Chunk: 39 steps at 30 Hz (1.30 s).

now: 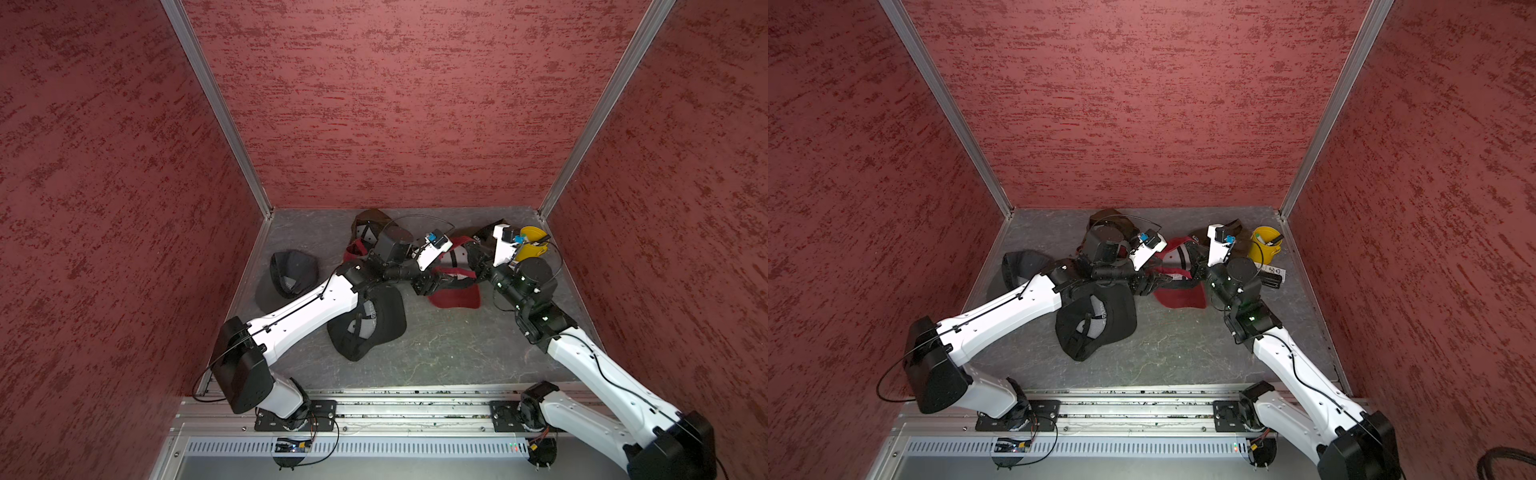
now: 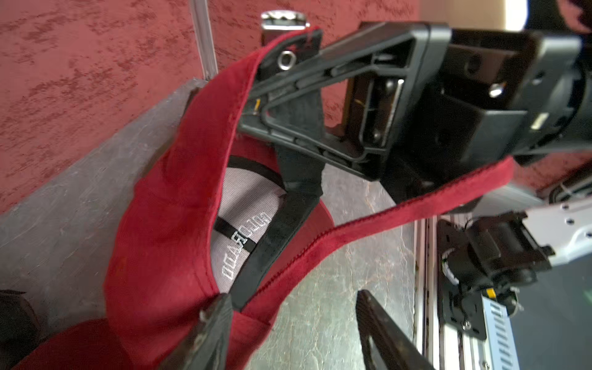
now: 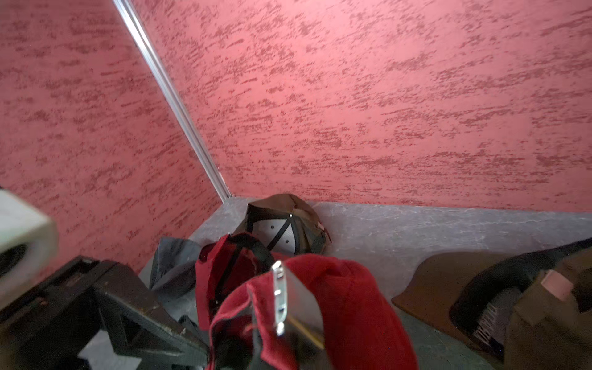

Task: Open the adjustable buckle of the baseball cap
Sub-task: Pull the adjustable strap on the baseball cap, then place the baseball cap at the center of the board.

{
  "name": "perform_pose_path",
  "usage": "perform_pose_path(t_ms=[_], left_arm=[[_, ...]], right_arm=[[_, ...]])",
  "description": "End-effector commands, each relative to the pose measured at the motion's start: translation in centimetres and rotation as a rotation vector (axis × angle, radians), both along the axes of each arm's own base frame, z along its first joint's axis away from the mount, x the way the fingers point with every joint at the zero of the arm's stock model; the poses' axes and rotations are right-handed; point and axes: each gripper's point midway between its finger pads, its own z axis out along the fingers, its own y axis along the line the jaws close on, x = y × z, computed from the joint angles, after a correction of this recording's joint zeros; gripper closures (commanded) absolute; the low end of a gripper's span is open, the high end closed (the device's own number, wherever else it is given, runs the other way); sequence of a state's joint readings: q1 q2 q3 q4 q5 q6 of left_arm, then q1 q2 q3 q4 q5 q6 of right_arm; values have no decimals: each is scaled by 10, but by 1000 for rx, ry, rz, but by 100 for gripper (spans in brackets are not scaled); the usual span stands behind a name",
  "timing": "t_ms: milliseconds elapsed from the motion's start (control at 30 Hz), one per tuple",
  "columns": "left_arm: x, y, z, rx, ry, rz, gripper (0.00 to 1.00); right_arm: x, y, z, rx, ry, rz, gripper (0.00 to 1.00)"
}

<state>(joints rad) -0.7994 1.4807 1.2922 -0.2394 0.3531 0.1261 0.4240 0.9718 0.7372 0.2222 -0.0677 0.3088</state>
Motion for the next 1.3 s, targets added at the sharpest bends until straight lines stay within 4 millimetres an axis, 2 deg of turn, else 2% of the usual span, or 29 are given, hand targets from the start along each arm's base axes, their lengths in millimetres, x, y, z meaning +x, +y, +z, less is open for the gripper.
perform_pose_path(t_ms=[0,167,267,467,700,867,900,1033,1167,1267], left_arm=[[4,4,53,-158,-105,72,32],[-2,14,60,-180,-137,143,31],[-11,10,53,-196,-130,143,31],[-30,-15,30,-235,-122,113,30],[-32,-53,1,-265,-105,101,30],[-20,-73,-19,-286,-105,140,30],[-17,-75,-16,-318,-123,150,29],[2,-81,-31,-334,-113,228,29],[11,-100,-38,-348,-95,223,29],[23,-103,-50,-327,-80,281,29]], right_arm=[[11,-18,10,98,55,-130,100],[22,-25,15,175,105,-196,100],[29,-30,17,227,137,-243,100],[35,-29,25,292,154,-252,100],[37,-27,29,343,173,-251,100],[36,-29,33,362,174,-255,100],[35,-29,33,365,174,-254,100],[34,-30,34,357,174,-257,100],[33,-34,33,362,174,-275,100],[31,-35,35,367,167,-278,100]])
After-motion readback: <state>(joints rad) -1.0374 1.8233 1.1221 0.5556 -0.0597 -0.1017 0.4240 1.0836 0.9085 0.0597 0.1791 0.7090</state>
